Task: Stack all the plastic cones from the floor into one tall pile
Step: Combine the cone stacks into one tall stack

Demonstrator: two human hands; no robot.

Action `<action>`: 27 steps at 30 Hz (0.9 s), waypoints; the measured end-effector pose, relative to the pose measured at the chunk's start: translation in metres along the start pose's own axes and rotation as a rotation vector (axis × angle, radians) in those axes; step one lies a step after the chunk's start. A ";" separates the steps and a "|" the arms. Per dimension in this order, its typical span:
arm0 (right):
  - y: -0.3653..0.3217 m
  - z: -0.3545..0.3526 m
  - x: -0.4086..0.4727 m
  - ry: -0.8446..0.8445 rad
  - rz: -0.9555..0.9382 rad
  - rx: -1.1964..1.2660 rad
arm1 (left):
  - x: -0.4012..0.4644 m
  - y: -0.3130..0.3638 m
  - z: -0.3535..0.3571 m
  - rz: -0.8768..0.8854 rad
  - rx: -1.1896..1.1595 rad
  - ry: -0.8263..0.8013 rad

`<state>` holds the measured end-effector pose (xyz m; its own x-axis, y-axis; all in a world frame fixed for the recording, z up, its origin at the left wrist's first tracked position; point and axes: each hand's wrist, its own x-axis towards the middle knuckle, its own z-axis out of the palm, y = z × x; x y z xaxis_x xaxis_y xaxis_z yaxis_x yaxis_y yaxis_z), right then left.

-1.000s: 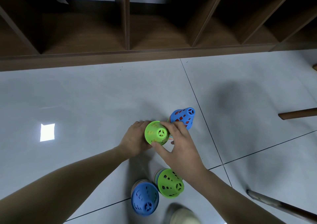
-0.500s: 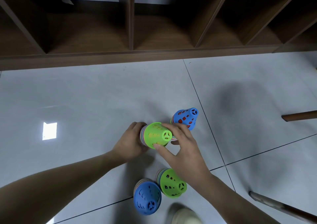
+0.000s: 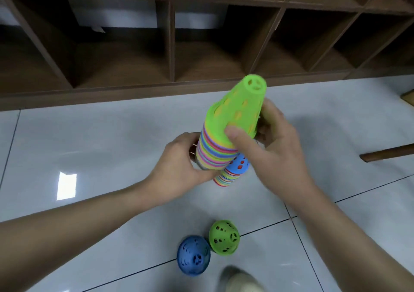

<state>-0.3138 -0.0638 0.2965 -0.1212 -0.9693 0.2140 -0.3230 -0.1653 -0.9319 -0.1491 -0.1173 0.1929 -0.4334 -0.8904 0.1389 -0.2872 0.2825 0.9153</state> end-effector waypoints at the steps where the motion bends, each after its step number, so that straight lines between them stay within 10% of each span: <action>1: -0.008 -0.007 0.004 0.017 -0.010 -0.002 | 0.004 0.011 0.000 0.006 -0.014 -0.004; 27: 0.026 -0.059 0.012 0.160 0.109 -0.026 | 0.051 0.021 0.055 -0.053 0.165 -0.184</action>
<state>-0.3787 -0.0689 0.2921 -0.3041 -0.9394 0.1585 -0.3236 -0.0546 -0.9446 -0.2239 -0.1376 0.1984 -0.5575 -0.8302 0.0071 -0.4432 0.3048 0.8430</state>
